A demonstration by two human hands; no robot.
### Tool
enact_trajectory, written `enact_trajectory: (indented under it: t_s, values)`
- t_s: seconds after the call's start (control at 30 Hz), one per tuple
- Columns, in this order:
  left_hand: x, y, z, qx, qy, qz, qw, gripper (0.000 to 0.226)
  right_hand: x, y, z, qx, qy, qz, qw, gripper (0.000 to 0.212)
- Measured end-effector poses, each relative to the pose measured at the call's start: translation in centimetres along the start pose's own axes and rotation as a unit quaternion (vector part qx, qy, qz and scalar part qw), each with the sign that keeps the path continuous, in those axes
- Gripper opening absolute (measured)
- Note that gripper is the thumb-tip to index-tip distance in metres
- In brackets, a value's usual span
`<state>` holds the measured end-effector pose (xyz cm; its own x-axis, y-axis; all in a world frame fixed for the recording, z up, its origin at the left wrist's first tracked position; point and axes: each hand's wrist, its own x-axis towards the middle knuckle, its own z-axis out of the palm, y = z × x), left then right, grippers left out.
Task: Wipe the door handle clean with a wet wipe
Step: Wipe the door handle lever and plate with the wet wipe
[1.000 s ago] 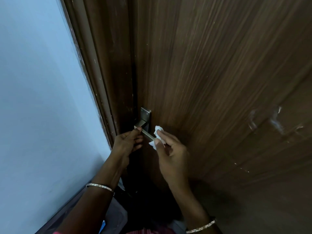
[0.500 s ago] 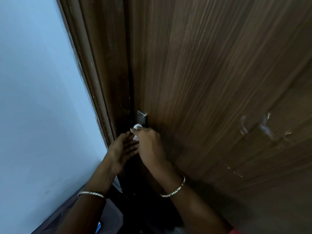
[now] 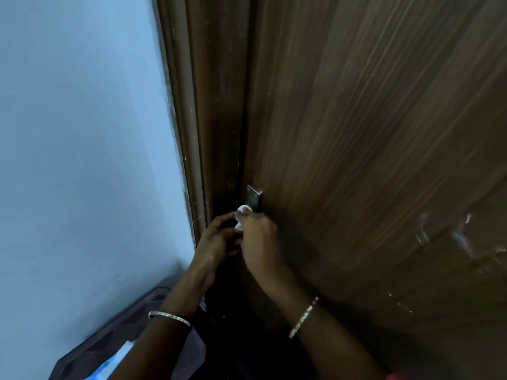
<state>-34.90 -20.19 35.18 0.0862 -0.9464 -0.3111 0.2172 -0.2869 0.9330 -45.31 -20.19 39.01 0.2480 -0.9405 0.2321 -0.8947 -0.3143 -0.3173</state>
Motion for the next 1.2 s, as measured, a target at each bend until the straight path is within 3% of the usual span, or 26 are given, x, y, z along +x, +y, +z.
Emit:
enact_trajectory:
  t_s: [0.17, 0.37, 0.63, 0.77, 0.83, 1.0, 1.2]
  values:
    - [0.2, -0.3, -0.8, 0.027, 0.006, 0.049, 0.998, 0.045, 1.7, -1.5, 1.2, -0.118, 0.043, -0.016, 0.992, 0.024]
    - [0.7, -0.7, -1.5, 0.056, -0.007, 0.082, 0.995, 0.053, 2.0, -1.8, 1.6, -0.123, 0.035, 0.001, 0.992, 0.023]
    - [1.4, -0.3, -1.4, 0.059, -0.008, 0.058, 0.997, 0.022, -1.0, 1.3, -0.6, 0.097, 0.118, 0.127, 0.980, 0.036]
    - [1.9, -0.4, -1.2, 0.051, 0.016, 0.064, 0.997, 0.015, -0.9, 1.1, -1.3, 0.081, 0.238, 0.049, 0.967, 0.037]
    - [2.1, -0.7, -0.9, 0.041, 0.028, 0.064, 0.997, 0.011, -0.4, 0.8, -0.7, 0.046, 0.231, 0.012, 0.972, 0.035]
    - [3.0, -0.3, 0.0, -0.015, 0.061, -0.005, 0.998, 0.007, 0.6, 1.9, 0.0, 0.021, 0.209, 0.023, 0.977, 0.025]
    - [3.5, 0.2, 0.6, -0.037, 0.109, -0.045, 0.992, 0.014, 0.8, 2.0, 1.0, 0.125, 0.164, 0.161, 0.965, 0.019]
